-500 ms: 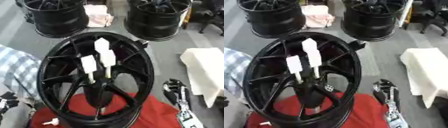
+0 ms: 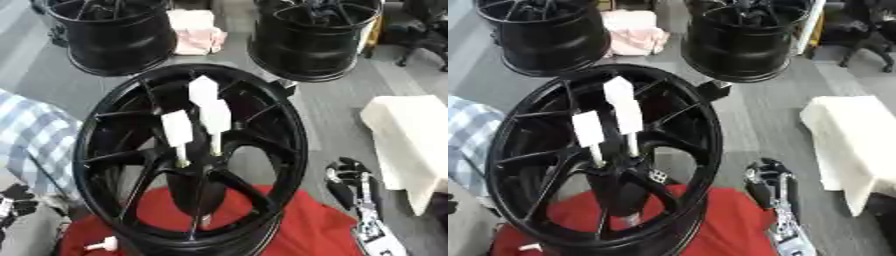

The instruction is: Pull the pin out of the wheel hub.

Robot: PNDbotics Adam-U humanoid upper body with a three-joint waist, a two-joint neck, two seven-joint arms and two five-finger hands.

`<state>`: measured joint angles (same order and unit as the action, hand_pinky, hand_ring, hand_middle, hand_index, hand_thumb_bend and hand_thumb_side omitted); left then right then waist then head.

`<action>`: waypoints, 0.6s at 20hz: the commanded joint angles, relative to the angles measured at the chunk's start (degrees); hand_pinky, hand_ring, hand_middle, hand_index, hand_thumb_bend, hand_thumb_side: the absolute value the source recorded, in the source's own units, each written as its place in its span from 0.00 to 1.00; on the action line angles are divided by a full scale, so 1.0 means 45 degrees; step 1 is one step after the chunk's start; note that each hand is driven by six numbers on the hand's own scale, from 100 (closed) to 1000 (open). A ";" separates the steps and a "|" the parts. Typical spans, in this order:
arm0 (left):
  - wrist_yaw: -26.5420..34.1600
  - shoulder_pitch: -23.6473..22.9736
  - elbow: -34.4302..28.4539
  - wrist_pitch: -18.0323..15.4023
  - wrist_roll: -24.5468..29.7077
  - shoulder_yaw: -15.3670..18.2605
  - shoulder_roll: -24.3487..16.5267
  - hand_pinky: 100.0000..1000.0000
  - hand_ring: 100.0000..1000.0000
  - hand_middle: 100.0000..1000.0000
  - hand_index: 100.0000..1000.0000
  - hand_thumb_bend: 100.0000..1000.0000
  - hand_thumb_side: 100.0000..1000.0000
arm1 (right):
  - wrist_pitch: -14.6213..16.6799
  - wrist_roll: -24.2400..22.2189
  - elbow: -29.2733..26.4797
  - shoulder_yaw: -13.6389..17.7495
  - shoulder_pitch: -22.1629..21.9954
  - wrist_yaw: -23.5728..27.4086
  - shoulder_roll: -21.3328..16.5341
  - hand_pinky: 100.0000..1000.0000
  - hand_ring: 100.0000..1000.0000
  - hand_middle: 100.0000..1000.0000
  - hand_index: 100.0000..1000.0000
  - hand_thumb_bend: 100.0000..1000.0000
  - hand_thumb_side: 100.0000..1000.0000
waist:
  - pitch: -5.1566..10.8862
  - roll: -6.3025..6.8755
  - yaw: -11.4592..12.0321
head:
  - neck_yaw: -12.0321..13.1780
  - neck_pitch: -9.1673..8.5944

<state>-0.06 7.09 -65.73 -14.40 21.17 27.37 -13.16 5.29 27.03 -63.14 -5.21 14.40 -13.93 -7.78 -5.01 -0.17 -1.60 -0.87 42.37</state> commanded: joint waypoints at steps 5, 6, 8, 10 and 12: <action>-0.0023 -0.0046 -0.0064 -0.0040 0.0019 -0.0034 -0.0423 0.68 0.61 0.56 0.72 0.35 0.65 | -0.0402 0.0638 -0.1319 0.0777 0.0772 -0.0006 -0.1415 0.68 0.62 0.59 0.76 0.00 0.30 | 0.0220 -0.0029 -0.0056 | 0.0006 -0.0039; -0.0030 -0.0068 -0.0062 -0.0047 0.0015 -0.0029 -0.0434 0.68 0.61 0.56 0.72 0.35 0.65 | -0.0589 0.0631 -0.1558 0.0872 0.1008 -0.0158 -0.1716 0.68 0.62 0.60 0.76 0.00 0.29 | 0.0241 -0.0048 -0.0062 | 0.0004 -0.0030; -0.0058 -0.0119 -0.0070 -0.0040 0.0018 -0.0026 -0.0470 0.68 0.61 0.56 0.72 0.35 0.65 | -0.1037 0.0315 -0.2341 0.0930 0.1976 -0.0682 -0.2898 0.69 0.63 0.61 0.77 0.00 0.28 | 0.0313 -0.0111 -0.0029 | -0.0028 -0.0004; -0.0085 -0.0149 -0.0087 -0.0022 0.0030 -0.0028 -0.0496 0.68 0.61 0.56 0.72 0.35 0.65 | -0.1498 -0.0446 -0.3201 0.0788 0.2799 -0.1108 -0.3915 0.70 0.64 0.62 0.78 0.00 0.27 | 0.0369 -0.0164 0.0015 | -0.0058 0.0020; -0.0119 -0.0178 -0.0101 0.0001 0.0045 -0.0035 -0.0530 0.68 0.61 0.56 0.72 0.35 0.65 | -0.1774 -0.1696 -0.4072 0.0396 0.3638 -0.1370 -0.4983 0.71 0.64 0.62 0.79 0.00 0.27 | 0.0420 -0.0220 0.0054 | -0.0082 0.0045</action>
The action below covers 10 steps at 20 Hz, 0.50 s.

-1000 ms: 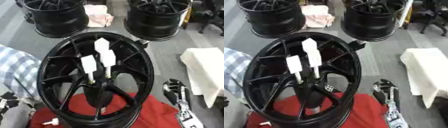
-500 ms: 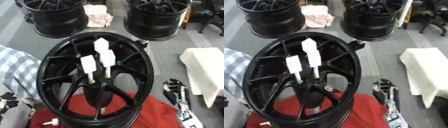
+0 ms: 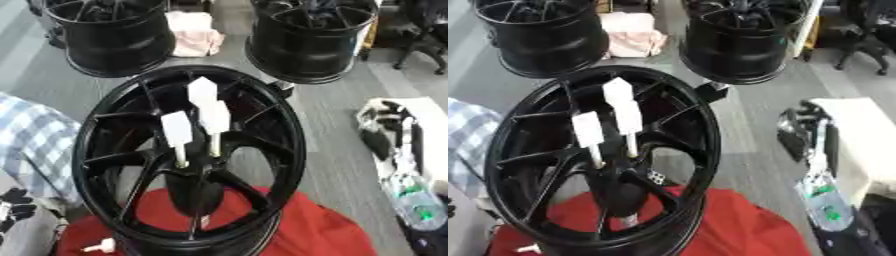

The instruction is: Pull the pin out of the wheel hub.

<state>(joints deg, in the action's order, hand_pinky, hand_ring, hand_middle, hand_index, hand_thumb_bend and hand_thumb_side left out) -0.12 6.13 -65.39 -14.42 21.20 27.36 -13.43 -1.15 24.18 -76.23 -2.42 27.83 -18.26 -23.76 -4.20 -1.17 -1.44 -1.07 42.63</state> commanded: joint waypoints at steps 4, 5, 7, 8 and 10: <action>-0.0191 -0.0023 -0.0216 0.0048 0.0093 -0.0066 -0.0568 0.68 0.61 0.56 0.72 0.36 0.65 | -0.0317 -0.4863 -0.2979 -0.1584 0.2514 -0.0238 -0.3338 0.75 0.71 0.71 0.84 0.00 0.24 | 0.0362 -0.0155 0.0094 | -0.0093 0.0117; -0.0213 -0.0031 -0.0226 0.0062 0.0112 -0.0078 -0.0587 0.69 0.61 0.56 0.72 0.36 0.65 | -0.0252 -0.5908 -0.3380 -0.1991 0.3006 0.0018 -0.3656 0.75 0.73 0.72 0.85 0.02 0.25 | 0.0391 -0.0190 0.0114 | -0.0096 0.0152; -0.0249 -0.0040 -0.0247 0.0091 0.0144 -0.0092 -0.0613 0.68 0.61 0.56 0.72 0.36 0.65 | -0.0216 -0.7914 -0.4006 -0.2737 0.3923 0.0818 -0.4058 0.77 0.76 0.76 0.88 0.08 0.27 | 0.0437 -0.0246 0.0140 | -0.0093 0.0189; -0.0262 -0.0047 -0.0257 0.0106 0.0155 -0.0093 -0.0622 0.68 0.61 0.56 0.72 0.36 0.65 | -0.0267 -0.8791 -0.4228 -0.3022 0.4311 0.1269 -0.4175 0.77 0.77 0.77 0.89 0.10 0.28 | 0.0454 -0.0264 0.0139 | -0.0081 0.0198; -0.0288 -0.0068 -0.0280 0.0127 0.0171 -0.0095 -0.0647 0.68 0.61 0.56 0.72 0.36 0.65 | -0.0462 -1.0324 -0.4558 -0.3585 0.5011 0.2133 -0.4256 0.78 0.78 0.78 0.90 0.12 0.29 | 0.0488 -0.0312 0.0140 | -0.0067 0.0223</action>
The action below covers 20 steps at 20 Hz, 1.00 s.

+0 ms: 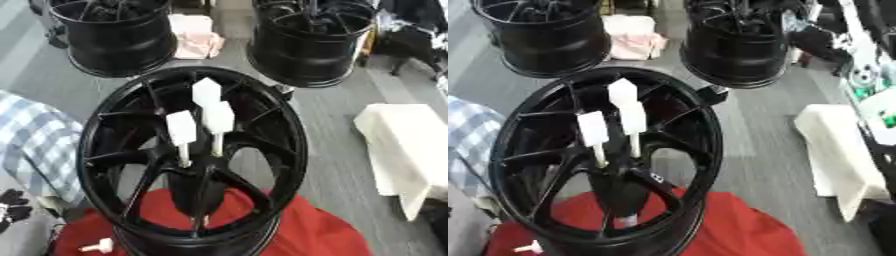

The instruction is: Pull the pin out of the wheel hub.

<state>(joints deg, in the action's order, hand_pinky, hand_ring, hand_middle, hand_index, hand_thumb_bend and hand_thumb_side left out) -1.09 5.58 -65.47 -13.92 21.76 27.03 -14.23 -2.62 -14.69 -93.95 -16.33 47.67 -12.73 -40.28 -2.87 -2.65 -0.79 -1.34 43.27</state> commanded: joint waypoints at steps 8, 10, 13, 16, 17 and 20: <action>-0.0148 0.0056 -0.0366 0.0097 0.0157 -0.0076 -0.0500 0.68 0.61 0.56 0.72 0.36 0.65 | -0.1299 -0.6629 -0.0573 -0.2850 0.2665 0.2615 0.0516 0.82 0.87 0.86 0.94 0.25 0.35 | 0.0288 -0.0115 0.0105 | -0.0012 0.0174; -0.0158 0.0056 -0.0390 0.0118 0.0187 -0.0085 -0.0500 0.69 0.61 0.56 0.72 0.36 0.65 | -0.1420 -0.7312 -0.0335 -0.3171 0.2920 0.2541 0.0817 0.82 0.88 0.87 0.95 0.26 0.35 | 0.0304 -0.0132 0.0118 | -0.0009 0.0180; -0.0173 0.0059 -0.0432 0.0138 0.0226 -0.0096 -0.0493 0.68 0.61 0.56 0.72 0.36 0.65 | -0.1436 -0.8019 0.0031 -0.3459 0.3162 0.2107 0.1256 0.83 0.89 0.88 0.96 0.27 0.34 | 0.0326 -0.0150 0.0146 | -0.0018 0.0188; -0.0182 0.0064 -0.0474 0.0162 0.0259 -0.0100 -0.0477 0.69 0.61 0.56 0.72 0.36 0.65 | -0.1328 -0.8251 0.0636 -0.3582 0.3227 0.1485 0.1755 0.84 0.90 0.89 0.96 0.27 0.33 | 0.0335 -0.0149 0.0165 | -0.0041 0.0186; -0.0184 0.0067 -0.0483 0.0169 0.0271 -0.0103 -0.0472 0.69 0.61 0.56 0.72 0.36 0.65 | -0.1286 -0.8264 0.0895 -0.3601 0.3233 0.1332 0.1935 0.84 0.90 0.89 0.96 0.27 0.33 | 0.0333 -0.0144 0.0172 | -0.0049 0.0187; -0.0185 0.0077 -0.0503 0.0181 0.0295 -0.0109 -0.0454 0.68 0.61 0.56 0.72 0.37 0.65 | -0.1068 -0.8248 0.1686 -0.3650 0.3246 0.0904 0.2448 0.84 0.90 0.89 0.96 0.27 0.34 | 0.0321 -0.0129 0.0188 | -0.0076 0.0176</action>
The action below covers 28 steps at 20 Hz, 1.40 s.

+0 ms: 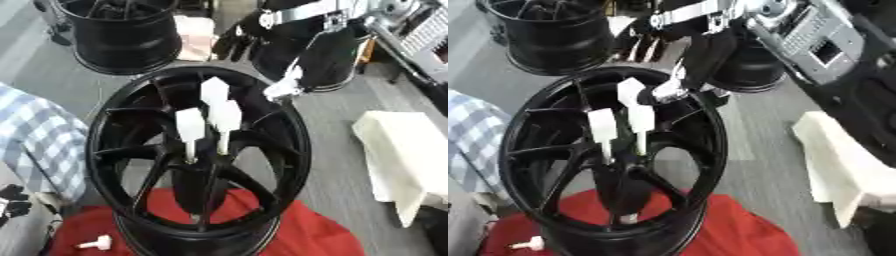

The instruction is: Pull the pin out of the wheel hub.

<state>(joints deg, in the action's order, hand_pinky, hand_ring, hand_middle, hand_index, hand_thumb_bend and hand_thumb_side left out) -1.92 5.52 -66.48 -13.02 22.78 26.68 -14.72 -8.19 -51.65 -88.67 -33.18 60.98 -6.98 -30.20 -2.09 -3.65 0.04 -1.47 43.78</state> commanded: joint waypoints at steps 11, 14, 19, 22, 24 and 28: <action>0.0016 0.0117 -0.0313 -0.0022 0.0106 -0.0049 -0.0305 0.68 0.61 0.56 0.72 0.37 0.65 | 0.1300 0.0013 0.3141 0.0347 0.0156 -0.2305 0.1444 0.85 0.92 0.89 0.96 0.28 0.38 | 0.0109 0.0136 0.0042 | -0.0149 0.0041; 0.0025 0.0132 -0.0317 -0.0018 0.0115 -0.0057 -0.0288 0.68 0.61 0.56 0.72 0.37 0.65 | 0.1613 0.0059 0.3765 0.0452 0.0091 -0.2663 0.1703 0.86 0.92 0.88 0.96 0.28 0.38 | 0.0098 0.0148 0.0061 | -0.0182 0.0023; 0.0028 0.0143 -0.0318 -0.0015 0.0126 -0.0065 -0.0267 0.68 0.61 0.56 0.72 0.37 0.65 | 0.2102 -0.0055 0.4379 0.0504 0.0045 -0.3419 0.1918 0.86 0.92 0.87 0.96 0.28 0.40 | 0.0094 0.0158 0.0084 | -0.0204 0.0011; 0.0028 0.0142 -0.0317 -0.0013 0.0126 -0.0066 -0.0262 0.68 0.61 0.56 0.72 0.37 0.65 | 0.2309 -0.0069 0.4593 0.0572 0.0013 -0.3753 0.1961 0.86 0.92 0.85 0.94 0.28 0.40 | 0.0096 0.0163 0.0087 | -0.0219 -0.0001; 0.0026 0.0140 -0.0317 -0.0016 0.0127 -0.0067 -0.0259 0.68 0.61 0.56 0.72 0.37 0.65 | 0.2394 -0.0071 0.4727 0.0616 -0.0005 -0.3908 0.1985 0.86 0.91 0.85 0.93 0.28 0.41 | 0.0098 0.0165 0.0092 | -0.0232 -0.0001; 0.0025 0.0146 -0.0318 -0.0019 0.0131 -0.0070 -0.0251 0.68 0.61 0.56 0.72 0.37 0.65 | 0.2515 -0.0071 0.4987 0.0684 -0.0065 -0.4131 0.2072 0.86 0.91 0.83 0.91 0.28 0.42 | 0.0093 0.0170 0.0104 | -0.0238 -0.0006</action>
<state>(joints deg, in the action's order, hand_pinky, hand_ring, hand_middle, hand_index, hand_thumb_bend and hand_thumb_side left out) -2.02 5.56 -66.79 -13.08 23.15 26.37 -14.70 2.76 -51.96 -66.34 -31.03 59.80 -24.91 -20.36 -2.14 -3.32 0.46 -2.40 43.77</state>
